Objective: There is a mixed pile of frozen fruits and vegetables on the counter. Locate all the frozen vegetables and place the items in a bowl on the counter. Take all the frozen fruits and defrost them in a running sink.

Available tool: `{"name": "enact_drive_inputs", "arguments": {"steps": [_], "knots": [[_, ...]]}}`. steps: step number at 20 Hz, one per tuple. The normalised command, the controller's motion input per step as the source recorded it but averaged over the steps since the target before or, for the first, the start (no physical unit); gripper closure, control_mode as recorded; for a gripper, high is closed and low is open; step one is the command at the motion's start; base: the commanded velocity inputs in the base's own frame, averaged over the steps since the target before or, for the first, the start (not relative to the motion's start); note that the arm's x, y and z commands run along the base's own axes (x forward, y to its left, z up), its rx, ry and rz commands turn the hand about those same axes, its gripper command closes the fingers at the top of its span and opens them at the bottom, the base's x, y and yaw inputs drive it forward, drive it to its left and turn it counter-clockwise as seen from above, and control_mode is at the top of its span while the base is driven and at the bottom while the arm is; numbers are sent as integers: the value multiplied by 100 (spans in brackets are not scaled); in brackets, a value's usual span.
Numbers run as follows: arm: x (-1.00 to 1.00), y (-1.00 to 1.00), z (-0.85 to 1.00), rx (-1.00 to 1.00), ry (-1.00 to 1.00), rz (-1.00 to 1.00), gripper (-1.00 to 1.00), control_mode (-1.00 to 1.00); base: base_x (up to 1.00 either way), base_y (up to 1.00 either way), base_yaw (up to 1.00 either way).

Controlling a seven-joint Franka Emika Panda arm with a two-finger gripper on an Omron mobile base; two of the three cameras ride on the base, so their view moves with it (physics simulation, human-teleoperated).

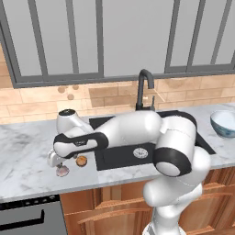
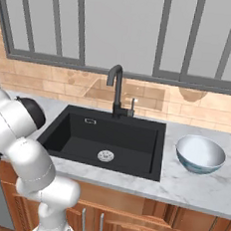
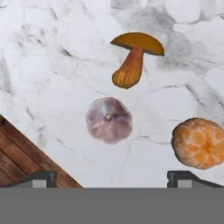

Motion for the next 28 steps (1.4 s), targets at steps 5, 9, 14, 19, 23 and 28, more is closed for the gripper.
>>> {"name": "enact_drive_inputs", "arguments": {"steps": [5, 9, 14, 19, 23, 28], "knots": [[11, 5, -9, -1, 0, 0, -100, -100, 0, 0, 0], [4, 11, -16, -1, 1, 0, -100, -100, 0, 0, 0], [-1, 19, -16, -2, 3, 0, -100, -100, 0, 0, 0], [0, 12, -14, -1, 1, 0, -100, -100, 0, 0, 0], [1, 5, -10, 0, 2, 0, -100, -100, 0, 0, 0], [5, 0, -15, 0, 1, 0, -100, -100, 0, 0, 0]]}}
